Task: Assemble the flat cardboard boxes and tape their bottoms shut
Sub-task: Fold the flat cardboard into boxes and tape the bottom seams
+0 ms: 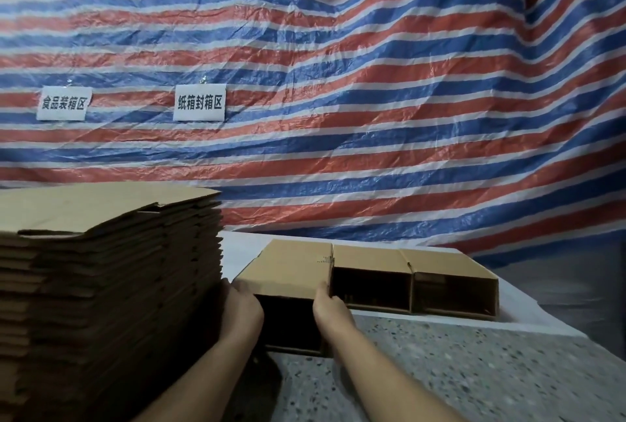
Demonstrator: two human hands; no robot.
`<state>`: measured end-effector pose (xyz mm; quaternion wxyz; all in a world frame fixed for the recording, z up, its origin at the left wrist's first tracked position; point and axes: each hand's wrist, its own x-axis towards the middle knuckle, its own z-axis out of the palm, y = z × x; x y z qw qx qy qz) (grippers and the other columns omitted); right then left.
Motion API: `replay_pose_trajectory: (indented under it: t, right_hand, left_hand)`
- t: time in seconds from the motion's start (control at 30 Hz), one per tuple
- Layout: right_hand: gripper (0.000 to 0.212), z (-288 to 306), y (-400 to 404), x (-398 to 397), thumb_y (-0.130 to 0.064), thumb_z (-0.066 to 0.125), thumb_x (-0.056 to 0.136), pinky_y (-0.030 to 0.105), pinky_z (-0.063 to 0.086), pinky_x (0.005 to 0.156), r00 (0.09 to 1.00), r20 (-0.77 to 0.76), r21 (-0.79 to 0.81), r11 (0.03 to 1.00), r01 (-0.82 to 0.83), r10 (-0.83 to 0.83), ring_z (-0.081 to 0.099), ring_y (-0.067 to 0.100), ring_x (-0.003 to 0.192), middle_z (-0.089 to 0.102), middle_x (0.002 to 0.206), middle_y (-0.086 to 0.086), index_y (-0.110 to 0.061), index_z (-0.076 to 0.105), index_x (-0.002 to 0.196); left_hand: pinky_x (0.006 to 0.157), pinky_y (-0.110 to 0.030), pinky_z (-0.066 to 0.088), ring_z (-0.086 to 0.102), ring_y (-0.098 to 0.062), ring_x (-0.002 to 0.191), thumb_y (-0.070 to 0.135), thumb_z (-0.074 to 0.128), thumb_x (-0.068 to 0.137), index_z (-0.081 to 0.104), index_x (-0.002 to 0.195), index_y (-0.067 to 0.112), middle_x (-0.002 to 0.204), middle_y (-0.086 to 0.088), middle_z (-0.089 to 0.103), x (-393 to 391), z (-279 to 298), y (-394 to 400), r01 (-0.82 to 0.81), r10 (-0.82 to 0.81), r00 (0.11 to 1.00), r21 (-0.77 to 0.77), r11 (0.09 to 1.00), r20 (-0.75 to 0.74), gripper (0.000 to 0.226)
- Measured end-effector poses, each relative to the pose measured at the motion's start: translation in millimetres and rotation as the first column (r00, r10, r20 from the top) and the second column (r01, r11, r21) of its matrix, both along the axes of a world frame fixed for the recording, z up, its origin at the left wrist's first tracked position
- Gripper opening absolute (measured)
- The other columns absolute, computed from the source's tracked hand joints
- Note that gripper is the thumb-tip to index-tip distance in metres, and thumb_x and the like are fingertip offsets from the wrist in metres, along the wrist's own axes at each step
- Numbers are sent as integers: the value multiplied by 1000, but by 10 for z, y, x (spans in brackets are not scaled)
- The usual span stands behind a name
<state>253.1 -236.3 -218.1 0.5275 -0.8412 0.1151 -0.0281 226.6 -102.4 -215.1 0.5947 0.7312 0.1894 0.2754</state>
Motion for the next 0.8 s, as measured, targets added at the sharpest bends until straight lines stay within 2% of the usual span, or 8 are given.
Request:
replay_pose_trajectory:
  t: [0.1, 0.2, 0.27, 0.37, 0.47, 0.53, 0.67, 0.8]
  right_hand:
    - [78, 60, -29, -155, -62, 20, 102, 40, 32, 114, 998, 17, -10, 999, 53, -53, 43, 33, 140, 45, 153, 17, -3, 43, 147]
    - [78, 236, -129, -364, -62, 20, 102, 39, 35, 110, 995, 84, -15, 998, 64, -62, 45, 33, 139, 46, 152, 17, -2, 43, 147]
    - [76, 423, -196, -541, -61, 21, 102, 38, 37, 109, 991, 122, -41, 997, 63, -57, 47, 33, 136, 48, 150, 18, -2, 46, 145]
    - [73, 736, -261, -876, -58, 21, 103, 38, 36, 109, 981, 188, -95, 993, 67, -48, 46, 35, 137, 49, 149, 19, -3, 49, 144]
    - [68, 1063, -311, -1243, -50, 21, 106, 36, 34, 110, 964, 264, -157, 987, 39, 4, 44, 35, 138, 47, 149, 22, 1, 48, 142]
    - [67, 1250, -343, -1476, -50, 21, 106, 35, 36, 104, 954, 301, -184, 982, 49, 9, 46, 33, 135, 49, 148, 19, 0, 48, 142]
    - [67, 1499, -382, -1889, -54, 23, 105, 38, 37, 102, 930, 363, -236, 971, 34, 56, 47, 32, 133, 49, 148, 15, -5, 47, 143]
    - [60, 1638, -460, -2164, -53, 23, 105, 35, 34, 87, 918, 385, -298, 954, 27, 94, 48, 23, 104, 56, 134, 11, -10, 54, 133]
  left_hand:
    - [99, -39, 39, 53, -35, 118, 16, 35, 104, 51, 121, 0, 125, -22, 56, -169, 64, -62, -2, 2, 1000, 92, 996, -4, 29]
    - [93, -40, 43, 54, -37, 111, 14, 42, 99, 50, 121, -1, 119, -22, 56, -469, 247, -133, -71, 48, 996, 354, 932, 72, 28]
    - [101, -37, 38, 50, -30, 117, 15, 41, 99, 51, 126, 1, 125, -15, 55, -711, 444, -181, -89, 4, 987, 524, 847, 161, 32]
    - [99, -34, 38, 52, -24, 111, 20, 46, 99, 56, 120, 9, 116, -6, 58, -1188, 862, -224, -141, -168, 916, 687, 713, 363, 26]
    - [110, -39, 33, 51, -21, 118, 27, 50, 97, 56, 123, 13, 123, -3, 58, -1654, 1331, -90, -301, -243, 853, 816, 494, 462, 30]
    - [112, -41, 32, 49, -21, 120, 32, 45, 99, 57, 122, 15, 127, -3, 57, -1882, 1637, 113, -312, -224, 884, 875, 370, 410, 31]
    - [99, -42, 41, 53, -25, 113, 39, 39, 100, 56, 122, 14, 123, -7, 59, -2100, 2047, 638, -196, -31, 976, 938, 285, 214, 38]
    - [113, -45, 32, 40, -30, 136, 52, 34, 100, 40, 146, 14, 148, -11, 45, -2129, 2004, 1035, 27, 126, 990, 977, 214, -55, 60]
